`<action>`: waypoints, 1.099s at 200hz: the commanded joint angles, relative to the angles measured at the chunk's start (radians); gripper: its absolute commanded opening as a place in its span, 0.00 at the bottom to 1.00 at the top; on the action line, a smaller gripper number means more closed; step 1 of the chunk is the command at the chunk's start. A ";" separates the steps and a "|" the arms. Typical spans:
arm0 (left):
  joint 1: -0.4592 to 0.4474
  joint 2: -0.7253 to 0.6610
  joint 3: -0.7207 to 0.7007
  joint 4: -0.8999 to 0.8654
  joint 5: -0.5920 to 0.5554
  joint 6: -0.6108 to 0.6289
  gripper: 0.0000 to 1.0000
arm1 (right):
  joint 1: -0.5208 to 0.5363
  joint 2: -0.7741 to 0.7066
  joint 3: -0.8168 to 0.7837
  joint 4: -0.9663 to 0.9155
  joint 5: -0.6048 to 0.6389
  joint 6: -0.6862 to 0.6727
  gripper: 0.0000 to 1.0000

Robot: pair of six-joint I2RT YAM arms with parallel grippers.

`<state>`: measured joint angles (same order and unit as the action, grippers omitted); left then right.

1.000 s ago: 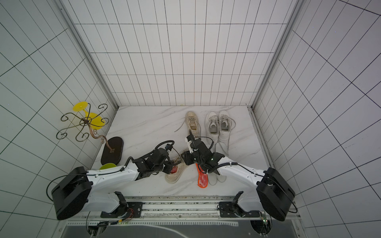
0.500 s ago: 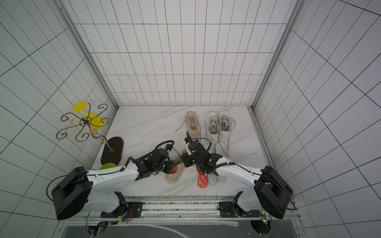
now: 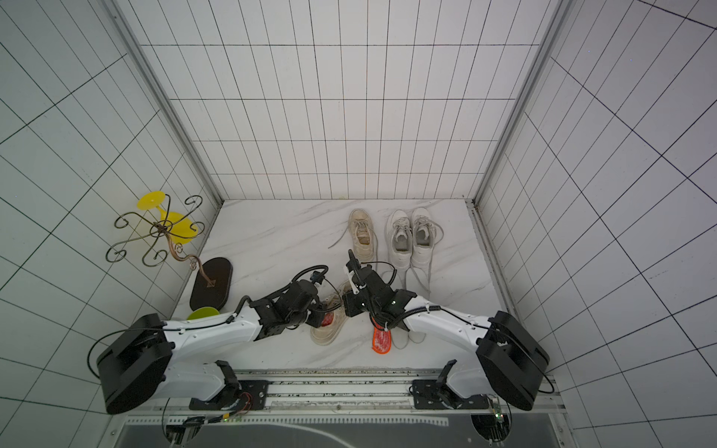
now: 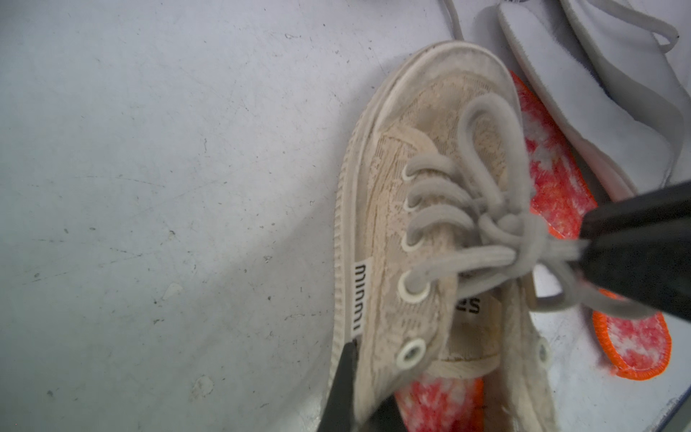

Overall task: Remove the insole from the shoe
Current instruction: Untie the shoelace on the shoe.

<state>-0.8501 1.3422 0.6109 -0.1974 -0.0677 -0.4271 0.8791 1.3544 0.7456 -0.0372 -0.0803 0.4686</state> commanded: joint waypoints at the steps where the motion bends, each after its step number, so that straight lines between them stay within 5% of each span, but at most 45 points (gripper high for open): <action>1: 0.013 -0.021 -0.008 0.026 -0.083 -0.027 0.00 | 0.007 -0.042 0.010 -0.042 0.059 -0.006 0.04; 92: 0.130 -0.118 -0.080 0.029 -0.103 -0.069 0.00 | -0.001 -0.127 0.006 -0.107 0.219 -0.003 0.00; 220: 0.199 -0.105 -0.095 0.021 -0.111 -0.096 0.00 | -0.079 -0.282 -0.016 -0.146 0.200 -0.009 0.00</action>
<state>-0.6811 1.2461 0.5362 -0.1772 -0.1040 -0.4850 0.8391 1.1107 0.7452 -0.1307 0.0704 0.4675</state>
